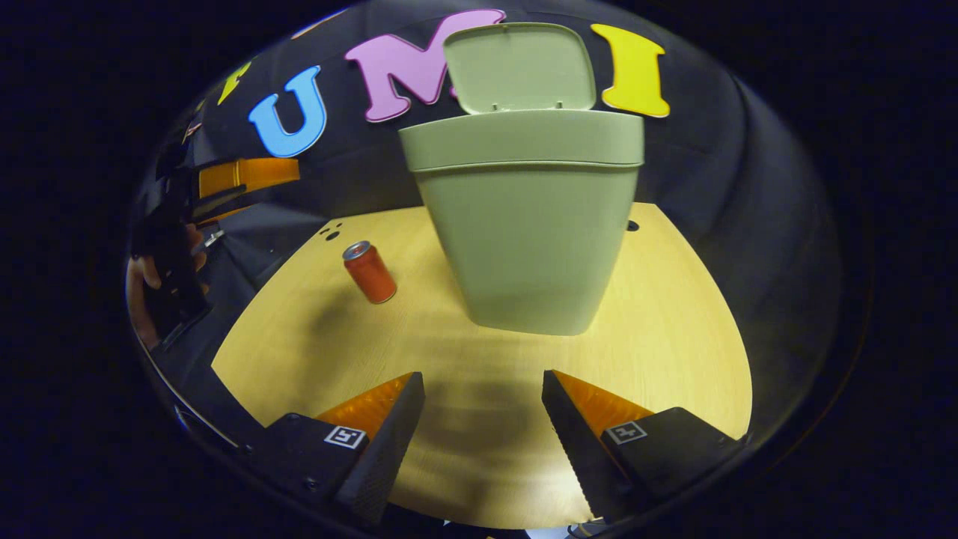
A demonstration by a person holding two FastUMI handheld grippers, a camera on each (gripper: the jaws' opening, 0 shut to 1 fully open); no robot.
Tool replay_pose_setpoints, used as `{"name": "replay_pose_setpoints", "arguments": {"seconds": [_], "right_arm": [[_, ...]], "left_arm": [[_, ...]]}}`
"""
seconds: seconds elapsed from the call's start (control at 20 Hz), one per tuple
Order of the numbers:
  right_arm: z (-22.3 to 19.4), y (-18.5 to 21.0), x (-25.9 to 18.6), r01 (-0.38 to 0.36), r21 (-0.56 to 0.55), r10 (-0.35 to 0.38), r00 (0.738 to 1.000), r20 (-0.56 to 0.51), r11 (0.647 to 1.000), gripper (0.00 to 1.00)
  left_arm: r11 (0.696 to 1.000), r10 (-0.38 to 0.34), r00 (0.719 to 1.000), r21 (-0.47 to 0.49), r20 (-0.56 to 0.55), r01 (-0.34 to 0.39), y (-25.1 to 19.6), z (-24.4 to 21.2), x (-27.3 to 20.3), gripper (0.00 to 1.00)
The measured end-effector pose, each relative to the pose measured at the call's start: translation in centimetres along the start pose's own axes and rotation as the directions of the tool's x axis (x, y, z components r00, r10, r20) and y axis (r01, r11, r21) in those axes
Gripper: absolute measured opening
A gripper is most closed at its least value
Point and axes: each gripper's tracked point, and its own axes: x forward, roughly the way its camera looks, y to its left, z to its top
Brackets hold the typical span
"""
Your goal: Press the lid of the desktop garbage bin to open it, pick up the crumpled paper on the desktop and throw it into the bin, then pick up the pop can on the desktop and drop it into the bin, and finally close the garbage bin lid.
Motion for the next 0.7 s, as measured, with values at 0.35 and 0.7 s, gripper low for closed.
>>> {"name": "replay_pose_setpoints", "arguments": {"seconds": [0.35, 0.7], "right_arm": [[1.2, 5.6, 4.0, -0.052, -0.07, 0.053, 0.999, 0.007, 0.996, 0.99], [3.9, 12.2, 8.6, -0.103, -0.154, 0.106, 0.994, 0.011, 0.983, 0.99]], "left_arm": [[0.992, 0.123, 0.988, 0.002, -0.094, -0.124, 8.1, -5.3, -5.2, 0.94], [0.982, 0.18, 0.972, -0.028, -0.152, -0.186, 13.6, -8.2, -8.1, 0.94]]}}
